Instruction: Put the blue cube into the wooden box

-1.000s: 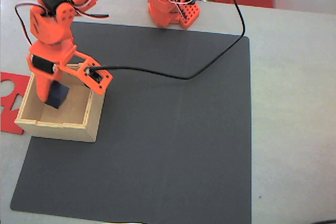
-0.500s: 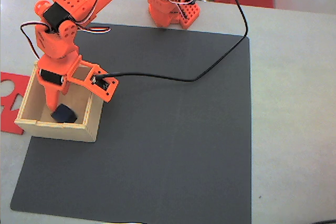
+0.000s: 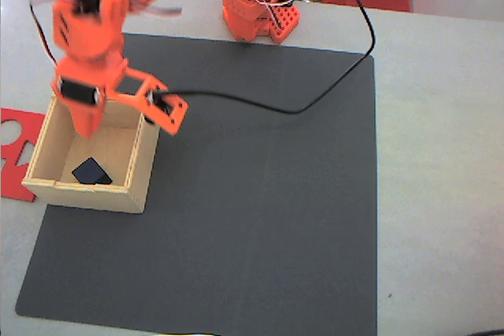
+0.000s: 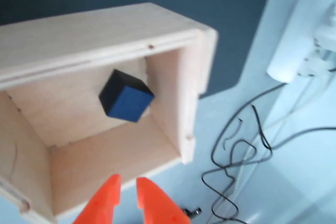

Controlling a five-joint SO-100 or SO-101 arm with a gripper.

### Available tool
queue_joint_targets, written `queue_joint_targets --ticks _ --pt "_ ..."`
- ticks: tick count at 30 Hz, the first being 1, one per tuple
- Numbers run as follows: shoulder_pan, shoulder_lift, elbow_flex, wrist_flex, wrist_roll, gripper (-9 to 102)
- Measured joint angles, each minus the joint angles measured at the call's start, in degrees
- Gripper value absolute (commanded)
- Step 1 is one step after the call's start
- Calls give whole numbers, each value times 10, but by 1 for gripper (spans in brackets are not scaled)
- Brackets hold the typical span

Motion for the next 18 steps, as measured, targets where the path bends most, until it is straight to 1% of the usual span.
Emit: queue_joint_targets --ticks 5,7,9,14,18 --pt "-18 44 -162 118 14 0" --pt "-19 89 -236 167 19 0" --pt "-33 163 -271 192 23 0" --pt "-146 367 -288 260 23 0" --pt "-225 506 -230 272 25 0"
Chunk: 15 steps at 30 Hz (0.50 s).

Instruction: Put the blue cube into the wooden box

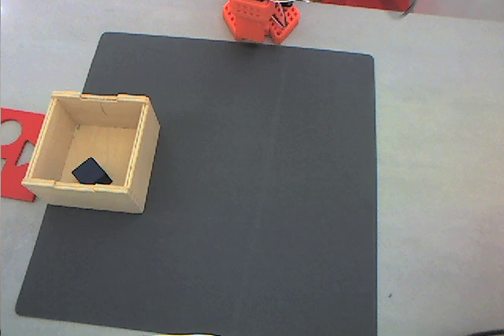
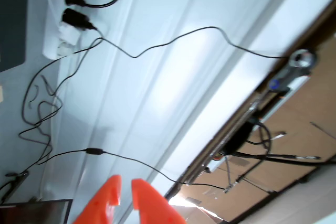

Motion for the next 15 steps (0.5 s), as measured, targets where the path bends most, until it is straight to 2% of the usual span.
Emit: queue_joint_targets --ticks 4,10,15 --pt "-38 142 148 -4 -5 0" --pt "-14 430 398 -36 -59 0" --pt "-12 560 541 -21 -69 0"
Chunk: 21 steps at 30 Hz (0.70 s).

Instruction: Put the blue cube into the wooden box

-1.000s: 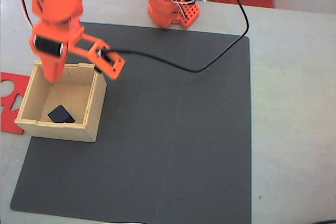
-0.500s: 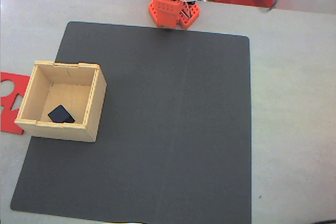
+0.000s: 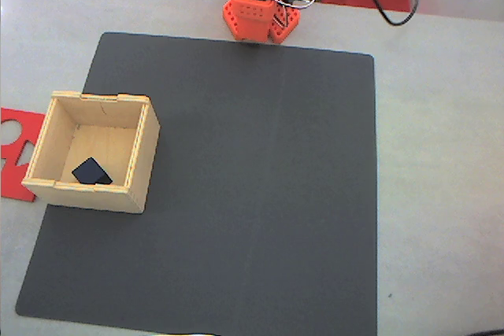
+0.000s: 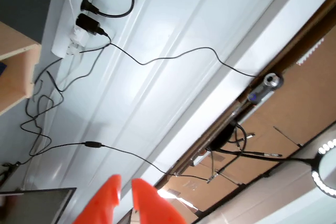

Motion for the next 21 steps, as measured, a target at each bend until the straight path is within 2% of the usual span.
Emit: queue_joint_targets --ticks 5,11,21 --pt "-1 32 176 -16 -4 0" --pt "-5 33 396 -103 17 0" --pt "-37 33 638 -207 132 0"
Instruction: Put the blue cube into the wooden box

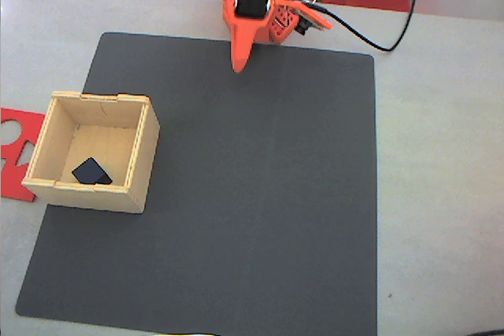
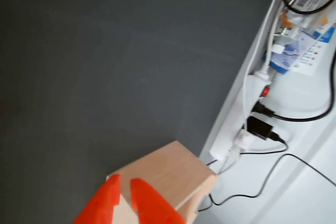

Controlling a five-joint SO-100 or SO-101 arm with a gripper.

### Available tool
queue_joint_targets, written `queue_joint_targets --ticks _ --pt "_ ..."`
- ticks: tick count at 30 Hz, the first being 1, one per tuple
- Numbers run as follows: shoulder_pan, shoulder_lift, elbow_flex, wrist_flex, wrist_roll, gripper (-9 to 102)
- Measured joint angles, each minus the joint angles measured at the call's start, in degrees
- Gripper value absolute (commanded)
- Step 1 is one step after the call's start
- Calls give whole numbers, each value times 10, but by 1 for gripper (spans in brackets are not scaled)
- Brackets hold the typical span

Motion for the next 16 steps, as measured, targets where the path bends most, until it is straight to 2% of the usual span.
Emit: queue_joint_targets --ticks 6,16 --pt "0 1 108 -54 24 0" --pt "0 1 117 -59 31 0"
